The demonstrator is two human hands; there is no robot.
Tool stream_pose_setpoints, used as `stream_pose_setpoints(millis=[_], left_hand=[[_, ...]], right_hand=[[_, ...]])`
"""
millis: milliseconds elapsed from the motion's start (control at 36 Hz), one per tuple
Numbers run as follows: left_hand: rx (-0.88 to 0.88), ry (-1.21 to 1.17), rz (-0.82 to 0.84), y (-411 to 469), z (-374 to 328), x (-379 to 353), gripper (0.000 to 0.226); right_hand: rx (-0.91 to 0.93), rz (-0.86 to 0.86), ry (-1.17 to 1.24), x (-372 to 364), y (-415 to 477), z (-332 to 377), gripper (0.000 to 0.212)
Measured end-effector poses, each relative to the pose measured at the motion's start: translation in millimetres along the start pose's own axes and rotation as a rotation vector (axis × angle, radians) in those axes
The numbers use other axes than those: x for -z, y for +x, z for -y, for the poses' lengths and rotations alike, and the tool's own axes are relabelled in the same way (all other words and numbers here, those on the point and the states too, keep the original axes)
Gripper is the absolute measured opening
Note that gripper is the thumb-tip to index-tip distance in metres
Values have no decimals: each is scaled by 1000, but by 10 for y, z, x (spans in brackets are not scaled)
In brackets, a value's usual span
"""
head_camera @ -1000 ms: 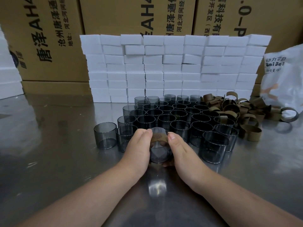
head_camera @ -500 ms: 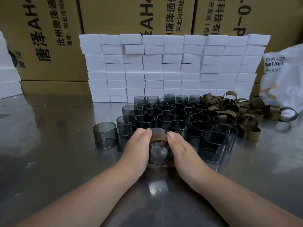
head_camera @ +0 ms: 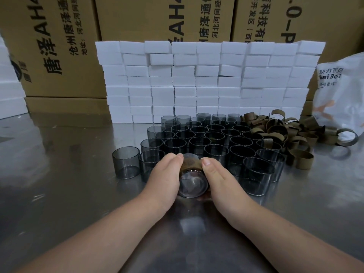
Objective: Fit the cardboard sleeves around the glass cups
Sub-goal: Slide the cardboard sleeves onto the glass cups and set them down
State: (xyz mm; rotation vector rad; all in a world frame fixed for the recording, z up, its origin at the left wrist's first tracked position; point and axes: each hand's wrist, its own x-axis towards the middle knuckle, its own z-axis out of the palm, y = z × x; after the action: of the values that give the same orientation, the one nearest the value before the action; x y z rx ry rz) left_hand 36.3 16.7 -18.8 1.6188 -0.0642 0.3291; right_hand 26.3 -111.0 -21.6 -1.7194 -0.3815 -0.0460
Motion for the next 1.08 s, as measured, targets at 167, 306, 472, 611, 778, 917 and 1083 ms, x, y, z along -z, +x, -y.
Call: stream_pose_setpoints(millis=[167, 306, 472, 611, 778, 917, 1083], left_hand=[[1, 24, -2, -4, 2, 8, 33], [-1, 17, 4, 1, 6, 11, 33], [-1, 17, 5, 3, 12, 14, 34], [-9, -5, -32, -12, 39, -13, 33], [-12, -35, -24, -26, 61, -51, 41], [-38, -95, 33, -65, 6, -60, 42], [-113, -35, 111, -48, 0, -81, 24]], right_hand=[[10, -7, -2, 6, 5, -5, 56], [13, -19, -2, 5, 15, -7, 36], [42, -6, 31, 14, 18, -17, 56], [2, -36, 29, 8, 23, -34, 25], [-56, -82, 111, -13, 73, -44, 18], [-35, -66, 134, -20, 62, -5, 37], [50, -35, 21, -31, 21, 31, 14]])
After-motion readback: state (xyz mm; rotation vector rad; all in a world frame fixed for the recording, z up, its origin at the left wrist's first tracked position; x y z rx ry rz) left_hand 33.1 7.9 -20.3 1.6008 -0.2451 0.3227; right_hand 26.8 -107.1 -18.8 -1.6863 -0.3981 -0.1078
